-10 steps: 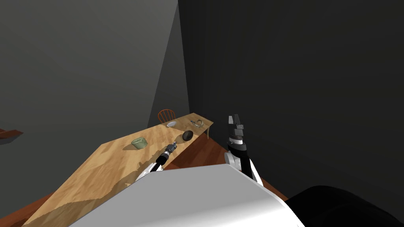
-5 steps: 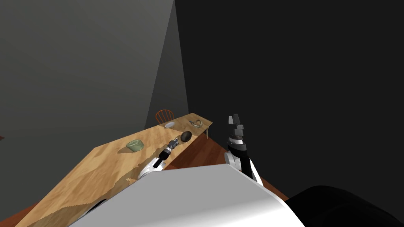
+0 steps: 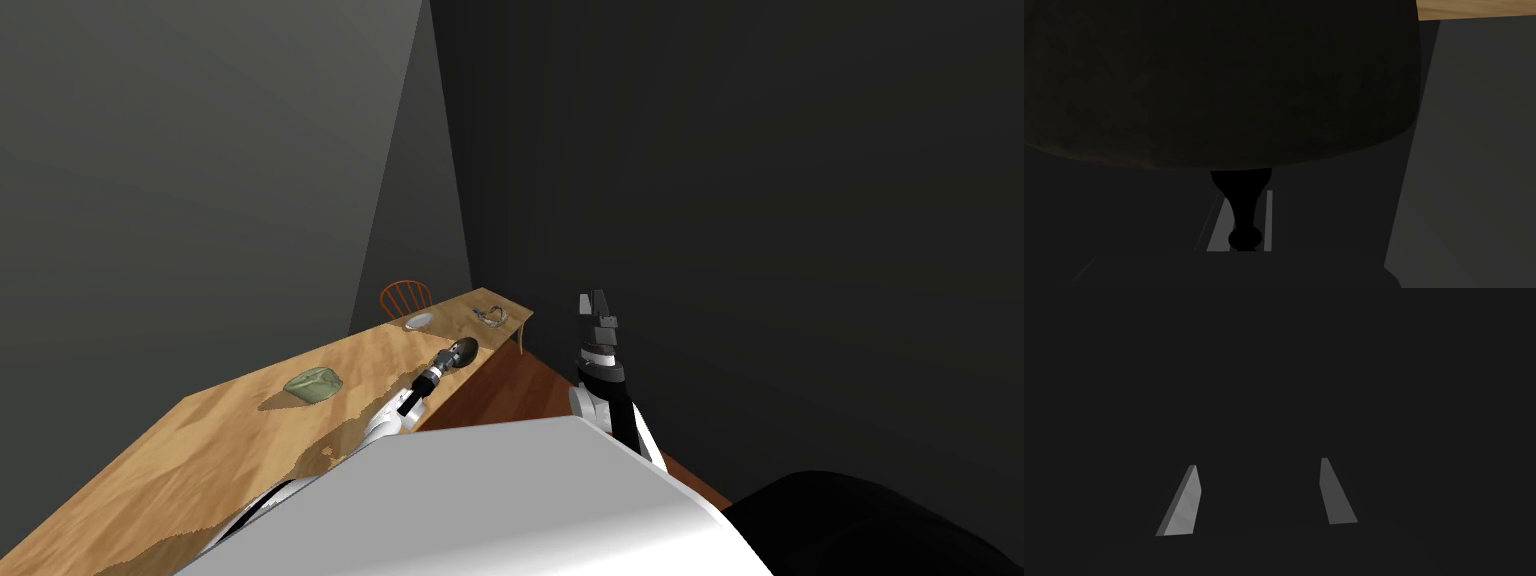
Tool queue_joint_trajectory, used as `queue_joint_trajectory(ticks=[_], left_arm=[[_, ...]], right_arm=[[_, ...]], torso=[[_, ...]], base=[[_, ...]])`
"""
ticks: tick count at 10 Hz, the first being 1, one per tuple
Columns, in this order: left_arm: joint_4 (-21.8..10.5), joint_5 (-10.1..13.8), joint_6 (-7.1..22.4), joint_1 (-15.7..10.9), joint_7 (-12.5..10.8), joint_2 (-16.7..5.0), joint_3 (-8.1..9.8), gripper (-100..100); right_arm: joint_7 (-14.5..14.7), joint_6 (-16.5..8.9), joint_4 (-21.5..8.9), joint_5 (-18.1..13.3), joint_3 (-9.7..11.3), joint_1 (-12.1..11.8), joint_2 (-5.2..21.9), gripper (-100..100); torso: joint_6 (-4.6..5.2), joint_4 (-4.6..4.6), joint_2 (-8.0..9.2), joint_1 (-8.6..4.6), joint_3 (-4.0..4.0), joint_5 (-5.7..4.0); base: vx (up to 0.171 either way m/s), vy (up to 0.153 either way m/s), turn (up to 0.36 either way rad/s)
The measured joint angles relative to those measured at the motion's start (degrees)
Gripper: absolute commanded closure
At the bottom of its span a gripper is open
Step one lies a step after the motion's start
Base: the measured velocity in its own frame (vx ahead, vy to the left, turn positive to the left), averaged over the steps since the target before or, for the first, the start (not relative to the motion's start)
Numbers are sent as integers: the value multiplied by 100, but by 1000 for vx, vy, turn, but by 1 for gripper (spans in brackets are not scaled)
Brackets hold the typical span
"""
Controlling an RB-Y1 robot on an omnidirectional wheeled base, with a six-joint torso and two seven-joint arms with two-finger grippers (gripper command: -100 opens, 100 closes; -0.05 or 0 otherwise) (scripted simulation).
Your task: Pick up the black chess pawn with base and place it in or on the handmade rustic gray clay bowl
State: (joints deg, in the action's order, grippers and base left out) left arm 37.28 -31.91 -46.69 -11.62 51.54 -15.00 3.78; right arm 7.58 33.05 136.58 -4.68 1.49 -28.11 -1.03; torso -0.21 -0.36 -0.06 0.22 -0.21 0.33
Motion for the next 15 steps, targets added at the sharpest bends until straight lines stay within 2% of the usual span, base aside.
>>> queue_joint_trajectory(ticks=[4,5,6,13,14,15], left_arm=[[3,1,1,1,-1,1,-1,-100],[3,1,1,1,-1,1,-1,0],[3,1,1,1,-1,1,-1,-100],[1126,-866,601,349,-952,11,310,-100],[1206,-1024,674,360,-1087,10,400,-100],[1413,-1119,765,422,-1227,6,409,-100]], right_arm=[[0,0,0,0,0,0,0,0],[0,0,0,0,0,0,0,0],[0,0,0,0,0,0,0,0],[0,0,-1,0,0,1,0,0],[0,0,-1,0,0,1,0,0],[0,0,-1,0,0,1,0,0]], torso=[[-1,5,20,21,12,5],[-2,5,21,21,12,5],[-2,5,21,21,12,5],[-1,7,32,21,19,5],[-1,8,33,22,19,5],[-2,8,32,21,19,5]], base=[[0,0,0],[0,0,0],[-15,-2,-74],[-30,0,-68],[-26,0,-29],[-24,-7,-51]])
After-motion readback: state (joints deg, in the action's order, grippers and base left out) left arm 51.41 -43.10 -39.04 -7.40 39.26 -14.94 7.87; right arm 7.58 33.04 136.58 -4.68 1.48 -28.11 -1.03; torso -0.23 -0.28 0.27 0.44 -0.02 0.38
